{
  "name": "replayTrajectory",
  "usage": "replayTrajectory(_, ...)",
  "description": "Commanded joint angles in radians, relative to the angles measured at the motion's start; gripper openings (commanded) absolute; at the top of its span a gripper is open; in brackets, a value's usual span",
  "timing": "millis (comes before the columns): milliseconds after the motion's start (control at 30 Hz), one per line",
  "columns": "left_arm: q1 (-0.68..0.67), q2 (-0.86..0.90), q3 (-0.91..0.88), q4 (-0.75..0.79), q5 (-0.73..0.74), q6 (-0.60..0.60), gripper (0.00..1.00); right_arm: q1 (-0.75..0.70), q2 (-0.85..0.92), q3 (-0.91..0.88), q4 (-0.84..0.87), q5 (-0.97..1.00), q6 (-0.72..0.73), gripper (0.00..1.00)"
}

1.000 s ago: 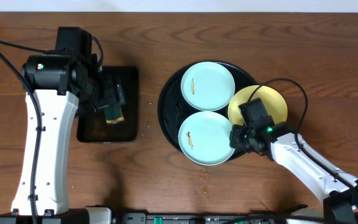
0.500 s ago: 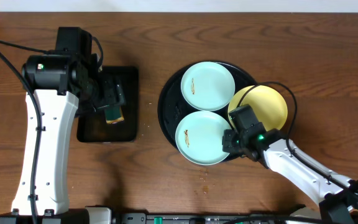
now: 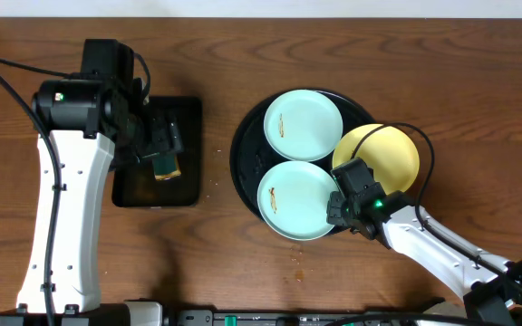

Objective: Clean dirty plates on tray and stack at the side
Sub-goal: 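Lower left gripper onto the green sponge in the black tray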

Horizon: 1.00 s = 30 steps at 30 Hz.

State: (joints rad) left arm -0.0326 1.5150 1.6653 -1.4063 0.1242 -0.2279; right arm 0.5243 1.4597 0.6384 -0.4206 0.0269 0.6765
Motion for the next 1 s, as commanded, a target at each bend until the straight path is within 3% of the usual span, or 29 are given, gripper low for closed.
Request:
replayTrajectory(0, 0.005, 0.0, 0.007, -0.003, -0.013, 0.017, 0.83, 0.006, 0.001, -0.01, 0.002, 0.017, 0.018, 0.36)
replayTrajectory(33, 0.005, 0.0, 0.007, -0.003, -0.013, 0.017, 0.83, 0.006, 0.001, -0.01, 0.003, 0.017, 0.02, 0.31)
replayTrajectory(200, 0.005, 0.0, 0.007, -0.003, -0.013, 0.017, 0.83, 0.004, 0.001, -0.01, 0.009, 0.017, 0.105, 0.28)
replayTrajectory(367, 0.005, 0.0, 0.007, -0.002, -0.013, 0.017, 0.83, 0.004, 0.001, -0.01, 0.01, 0.01, 0.124, 0.38)
replayTrajectory(633, 0.005, 0.0, 0.007, -0.002, -0.013, 0.017, 0.83, 0.004, 0.001, -0.01, 0.03, -0.019, 0.165, 0.39)
replayTrajectory(733, 0.005, 0.0, 0.007, -0.002, -0.013, 0.017, 0.83, 0.005, 0.001, -0.01, 0.043, -0.043, 0.165, 0.33)
replayTrajectory(833, 0.005, 0.0, 0.007, -0.005, -0.013, 0.017, 0.83, 0.005, 0.001, -0.01, 0.042, -0.043, 0.165, 0.18)
replayTrajectory(967, 0.005, 0.0, 0.007, -0.005, -0.013, 0.017, 0.83, 0.005, 0.001, -0.01, 0.043, -0.038, 0.165, 0.12)
